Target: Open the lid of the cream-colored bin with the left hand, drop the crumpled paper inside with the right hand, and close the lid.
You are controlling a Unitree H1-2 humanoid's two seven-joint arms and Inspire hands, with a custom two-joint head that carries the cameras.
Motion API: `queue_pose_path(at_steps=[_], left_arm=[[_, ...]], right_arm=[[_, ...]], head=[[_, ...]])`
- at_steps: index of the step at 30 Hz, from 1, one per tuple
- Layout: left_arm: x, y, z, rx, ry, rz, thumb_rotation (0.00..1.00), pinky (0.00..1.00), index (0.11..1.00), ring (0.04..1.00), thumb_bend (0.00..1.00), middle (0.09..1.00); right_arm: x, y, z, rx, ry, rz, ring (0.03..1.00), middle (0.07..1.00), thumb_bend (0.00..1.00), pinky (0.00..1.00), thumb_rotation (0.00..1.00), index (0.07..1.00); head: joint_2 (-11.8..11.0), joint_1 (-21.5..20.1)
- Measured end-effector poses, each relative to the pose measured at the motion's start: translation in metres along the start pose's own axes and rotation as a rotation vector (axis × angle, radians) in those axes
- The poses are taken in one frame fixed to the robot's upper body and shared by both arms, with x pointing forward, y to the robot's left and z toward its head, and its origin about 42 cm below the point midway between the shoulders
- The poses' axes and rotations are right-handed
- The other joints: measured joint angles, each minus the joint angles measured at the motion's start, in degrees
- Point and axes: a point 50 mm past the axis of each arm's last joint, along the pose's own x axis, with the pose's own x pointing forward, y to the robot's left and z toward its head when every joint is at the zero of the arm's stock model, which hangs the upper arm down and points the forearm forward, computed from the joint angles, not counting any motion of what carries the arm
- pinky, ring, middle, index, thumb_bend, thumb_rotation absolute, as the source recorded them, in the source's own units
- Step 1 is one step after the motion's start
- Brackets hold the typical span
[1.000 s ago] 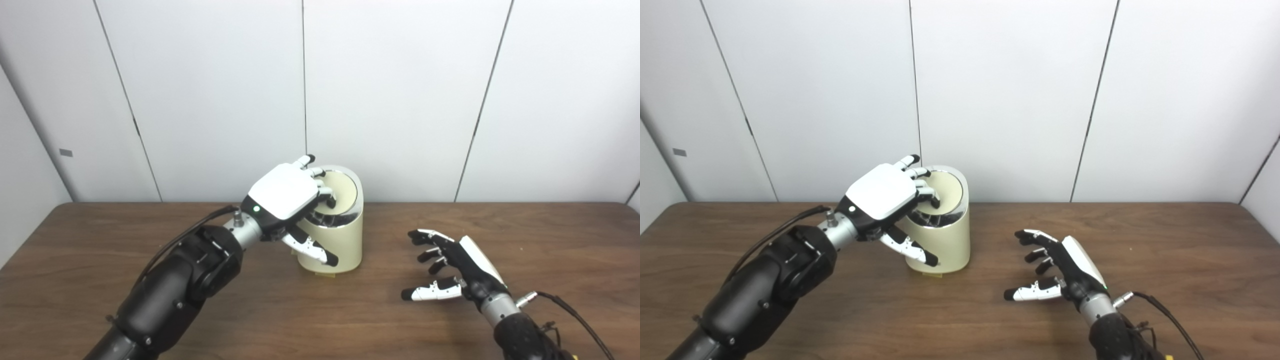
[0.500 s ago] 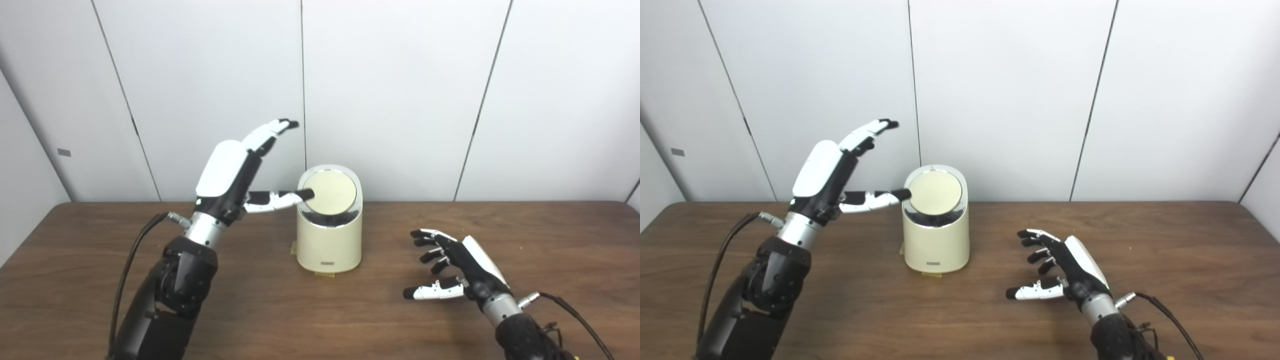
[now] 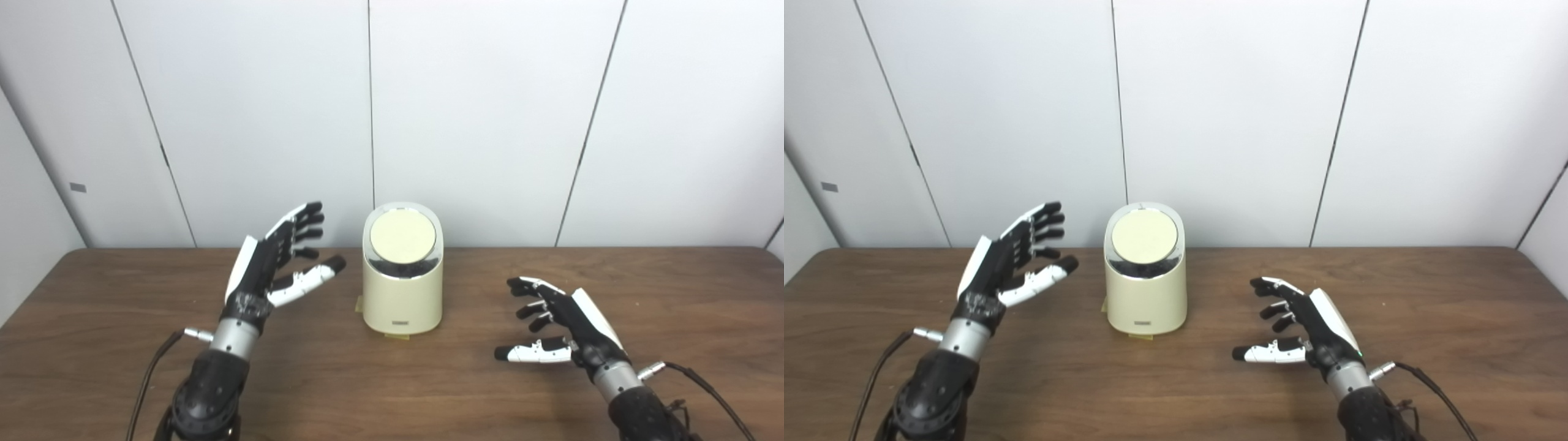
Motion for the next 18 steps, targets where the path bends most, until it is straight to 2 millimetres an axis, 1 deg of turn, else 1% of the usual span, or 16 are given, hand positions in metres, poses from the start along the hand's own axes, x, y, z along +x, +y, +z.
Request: queue_pose_path(at_steps=[3,5,8,12,15,17,18], left_arm=[[-0.014,-0.002,-0.02,-0.011,0.069,-0.001,0.39,0.71,0.877,0.76,0.8,0.809],[-0.021,-0.003,-0.028,-0.013,0.088,0.002,0.37,0.7,0.862,0.769,0.78,0.813],[-0.027,-0.004,-0.035,-0.021,0.09,0.012,0.37,0.71,0.858,0.78,0.8,0.812],[-0.034,-0.006,-0.044,-0.058,0.09,0.035,0.35,0.7,0.853,0.778,0.8,0.808],[-0.041,-0.008,-0.051,-0.087,0.11,0.034,0.32,0.7,0.85,0.789,0.77,0.816],[-0.043,-0.009,-0.055,-0.107,0.112,0.021,0.32,0.7,0.85,0.789,0.77,0.818],[-0.044,-0.01,-0.055,-0.109,0.113,0.017,0.32,0.71,0.851,0.798,0.78,0.823]], right_arm=[[-0.002,-0.002,-0.002,0.03,-0.013,-0.028,0.675,0.802,0.87,0.57,0.22,0.807],[-0.004,-0.002,-0.003,0.045,-0.011,-0.046,0.67,0.808,0.84,0.57,0.21,0.805],[-0.007,0.003,-0.003,0.077,0.0,-0.079,0.671,0.806,0.83,0.57,0.2,0.809],[-0.012,0.009,-0.006,0.089,0.01,-0.075,0.669,0.81,0.82,0.57,0.2,0.813],[-0.013,0.008,-0.007,0.094,0.005,-0.085,0.665,0.803,0.83,0.55,0.2,0.808],[-0.013,0.007,-0.006,0.11,-0.014,-0.096,0.667,0.804,0.84,0.55,0.19,0.809],[-0.013,0.007,-0.005,0.121,-0.02,-0.1,0.672,0.808,0.84,0.56,0.2,0.814]], head=[[0.0,-0.1],[0.0,-0.1],[0.1,-0.1],[0.1,-0.1],[-0.1,0.2],[-0.1,0.3],[-0.1,0.3]])
